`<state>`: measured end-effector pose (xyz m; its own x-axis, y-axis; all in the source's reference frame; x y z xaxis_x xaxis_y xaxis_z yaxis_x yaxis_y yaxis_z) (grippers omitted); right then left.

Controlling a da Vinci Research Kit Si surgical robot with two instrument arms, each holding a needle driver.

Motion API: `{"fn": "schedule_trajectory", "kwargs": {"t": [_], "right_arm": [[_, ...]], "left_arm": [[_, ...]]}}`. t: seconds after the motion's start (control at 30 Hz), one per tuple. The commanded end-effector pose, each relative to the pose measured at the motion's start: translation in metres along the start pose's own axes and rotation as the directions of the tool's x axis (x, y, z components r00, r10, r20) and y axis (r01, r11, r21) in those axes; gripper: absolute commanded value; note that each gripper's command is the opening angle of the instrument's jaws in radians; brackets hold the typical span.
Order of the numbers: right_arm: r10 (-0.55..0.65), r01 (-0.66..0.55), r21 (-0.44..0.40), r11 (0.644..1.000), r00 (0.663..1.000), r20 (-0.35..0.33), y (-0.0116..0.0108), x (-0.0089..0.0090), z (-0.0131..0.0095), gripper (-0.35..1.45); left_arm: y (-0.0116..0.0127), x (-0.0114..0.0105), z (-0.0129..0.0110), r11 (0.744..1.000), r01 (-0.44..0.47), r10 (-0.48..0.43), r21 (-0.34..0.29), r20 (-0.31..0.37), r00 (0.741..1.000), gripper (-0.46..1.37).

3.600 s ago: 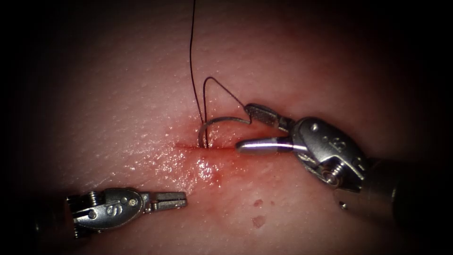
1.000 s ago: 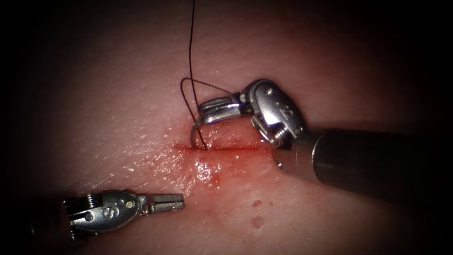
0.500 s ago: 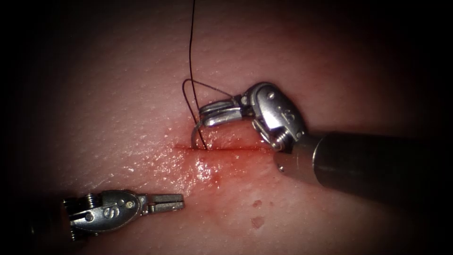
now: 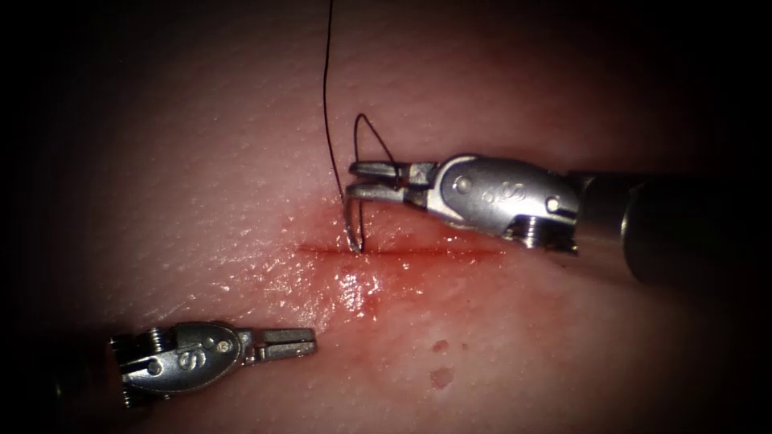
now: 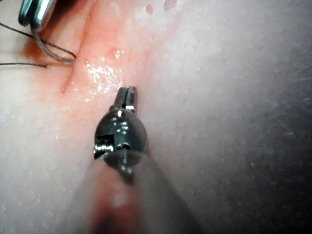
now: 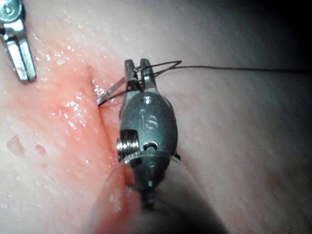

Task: Wound Closure
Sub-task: Throw the needle through the tissue below the wound using the right tool

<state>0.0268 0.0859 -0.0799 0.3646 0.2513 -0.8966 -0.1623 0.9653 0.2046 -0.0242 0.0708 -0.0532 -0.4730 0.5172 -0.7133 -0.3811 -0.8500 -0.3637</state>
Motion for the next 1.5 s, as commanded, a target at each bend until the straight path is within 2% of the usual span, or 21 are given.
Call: {"fn": "schedule_trajectory", "kwargs": {"t": [0.03,0.13,0.33,0.43,0.5,0.53,0.6,0.63,0.73,0.77,0.8,0.83,0.87,0.97,1.03,1.17,1.37,1.5], "right_arm": [[0.014,-0.013,-0.021,1.0,0.999,0.039,-0.0004,0.0006,0.0001,-0.35],[0.028,-0.022,-0.049,0.999,0.992,0.12,-0.0014,0.0012,0.0003,-0.35],[0.058,-0.029,-0.127,0.991,0.972,0.228,-0.0025,0.0012,0.0005,-0.35],[0.069,-0.041,-0.126,0.991,0.972,0.225,-0.0026,0.0011,0.0005,-0.35],[0.021,-0.004,-0.082,0.997,0.979,0.204,-0.0024,0.0011,0.0006,-0.35],[-0.017,0.022,-0.029,0.999,0.986,0.167,-0.0019,0.001,0.0006,-0.35],[-0.028,0.029,-0.01,1.0,0.991,0.134,-0.0015,0.0009,0.0006,-0.35],[-0.031,0.032,-0.008,0.999,0.993,0.117,-0.0014,0.0008,0.0006,-0.26],[-0.057,0.056,0.023,0.998,0.998,0.027,-0.0008,0.0001,0.0004,0.32],[-0.066,0.066,0.025,0.998,0.998,-0.002,-0.0005,-0.0001,0.0004,0.69],[-0.07,0.071,0.024,0.997,0.997,-0.02,-0.0003,-0.0003,0.0004,0.9],[-0.077,0.078,0.024,0.997,0.996,-0.044,-0.0001,-0.0006,0.0004,1.04],[-0.081,0.083,0.025,0.996,0.995,-0.06,0.0001,-0.0008,0.0003,1.1],[-0.096,0.101,0.033,0.994,0.989,-0.114,0.0006,-0.0016,0.0001,1.21],[-0.091,0.1,0.05,0.994,0.984,-0.15,0.0008,-0.0019,0.0001,1.21],[-0.067,0.098,0.109,0.989,0.965,-0.255,0.0014,-0.0028,0.0001,1.09],[-0.007,0.104,0.199,0.974,0.9,-0.435,0.0023,-0.0036,0.0006,0.97],[0.017,0.115,0.247,0.962,0.88,-0.475,0.0023,-0.0038,0.0012,0.97]], "left_arm": [[0.0,-0.0001,0.0,1.0,-0.001,0.001,-0.004,0.0,1.0,-0.35],[0.0,-0.0002,0.0,1.0,-0.001,0.001,-0.004,0.0,1.0,-0.35],[0.0,-0.0003,-0.0001,1.0,-0.003,0.003,-0.004,-0.001,1.0,-0.35],[0.0,-0.0003,-0.0001,1.0,-0.004,0.004,-0.005,-0.001,1.0,-0.35],[0.0,-0.0004,0.0,1.0,-0.004,0.004,-0.005,-0.001,1.0,-0.35],[0.0,-0.0004,0.0,1.0,-0.004,0.004,-0.006,0.002,1.0,-0.35],[0.0,-0.0004,0.0,1.0,-0.004,0.004,-0.006,0.002,1.0,-0.35],[0.0,-0.0004,0.0,1.0,-0.004,0.004,-0.006,0.002,1.0,-0.35],[0.0,-0.0004,0.0,1.0,-0.004,0.004,-0.006,0.002,1.0,-0.35],[0.0,-0.0004,0.0,1.0,-0.004,0.004,-0.007,0.004,1.0,-0.35],[0.0,-0.0004,0.0,1.0,-0.004,0.004,-0.007,0.004,1.0,-0.35],[0.0,-0.0004,0.0,1.0,-0.004,0.004,-0.007,0.004,1.0,-0.35],[0.0,-0.0004,0.0,1.0,-0.004,0.004,-0.007,0.005,1.0,-0.35],[0.0,-0.0004,0.0,1.0,-0.004,0.004,-0.007,0.004,1.0,-0.35],[0.0,-0.0004,0.0,1.0,-0.005,0.005,-0.008,0.007,1.0,-0.35],[0.0001,-0.0004,0.0,1.0,-0.006,0.006,-0.009,0.01,1.0,-0.35],[0.0001,-0.0005,0.0,1.0,-0.006,0.007,-0.008,0.01,1.0,-0.35],[0.0001,-0.0005,0.0,1.0,-0.007,0.007,-0.008,0.01,1.0,-0.35]]}}
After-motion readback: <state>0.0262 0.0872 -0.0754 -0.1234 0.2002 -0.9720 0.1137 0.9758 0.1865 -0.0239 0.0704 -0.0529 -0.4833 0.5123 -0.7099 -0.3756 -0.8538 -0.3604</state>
